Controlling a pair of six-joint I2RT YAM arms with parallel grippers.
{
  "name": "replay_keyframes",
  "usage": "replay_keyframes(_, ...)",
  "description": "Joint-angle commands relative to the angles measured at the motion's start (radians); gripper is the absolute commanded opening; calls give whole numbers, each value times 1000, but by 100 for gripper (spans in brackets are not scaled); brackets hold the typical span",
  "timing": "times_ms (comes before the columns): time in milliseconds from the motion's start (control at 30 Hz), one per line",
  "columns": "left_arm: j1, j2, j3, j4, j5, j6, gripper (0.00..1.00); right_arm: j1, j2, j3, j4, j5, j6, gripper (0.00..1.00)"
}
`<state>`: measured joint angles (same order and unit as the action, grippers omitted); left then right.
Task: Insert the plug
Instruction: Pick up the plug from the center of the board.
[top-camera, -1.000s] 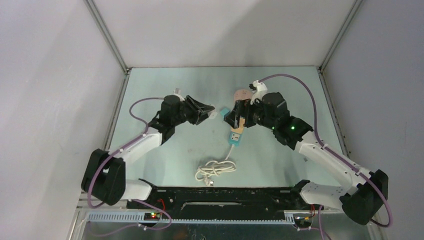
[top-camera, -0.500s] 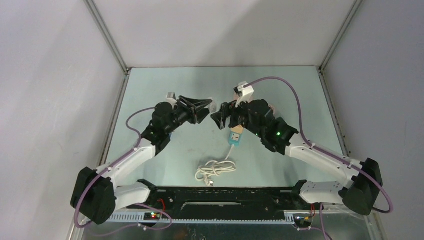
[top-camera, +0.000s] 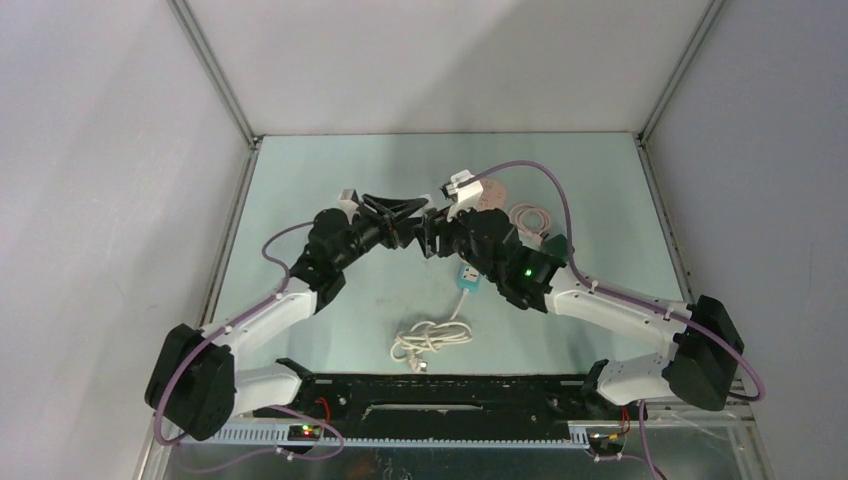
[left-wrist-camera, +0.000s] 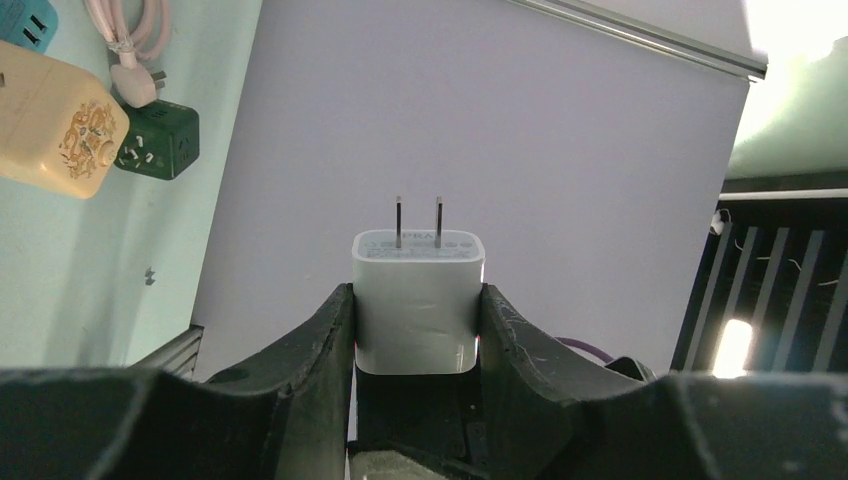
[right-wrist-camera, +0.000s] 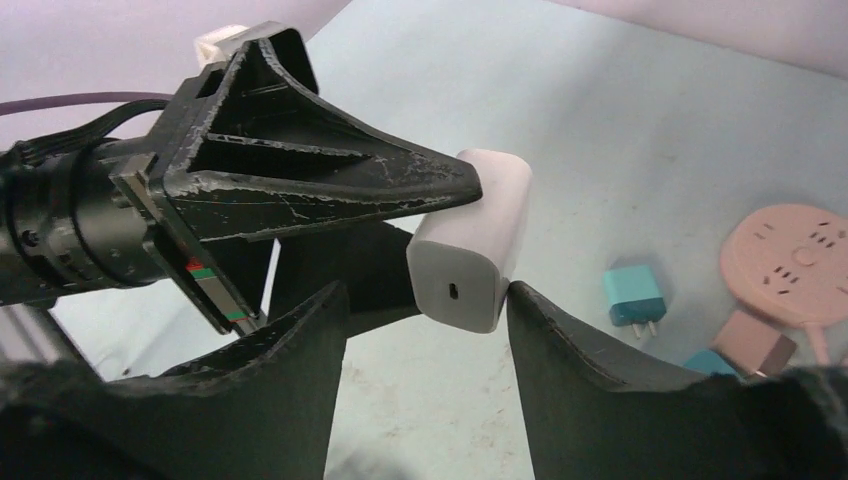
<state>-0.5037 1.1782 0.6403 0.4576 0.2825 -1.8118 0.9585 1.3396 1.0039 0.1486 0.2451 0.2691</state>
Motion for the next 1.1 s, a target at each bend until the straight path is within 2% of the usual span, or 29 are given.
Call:
replay_keyframes(0,-10,2,-20,96,27,-40,0,14,18,5,96,79,-44,59)
replay_keyframes(233,-10,9,-29,120,35,-47,0,14,16,6,120,86,-55,46)
replay_keyframes(467,-12,20,-34,135,48,-50,0,14,11,5,131,90,-78,48)
replay_keyframes(767,-12,33,-41,169,60,-56,0,14,14,5,153,112,-96,64)
replay_keyframes(1067,-13,41,-55,211,66,-74,0,13,22,4,134,128,-101,51)
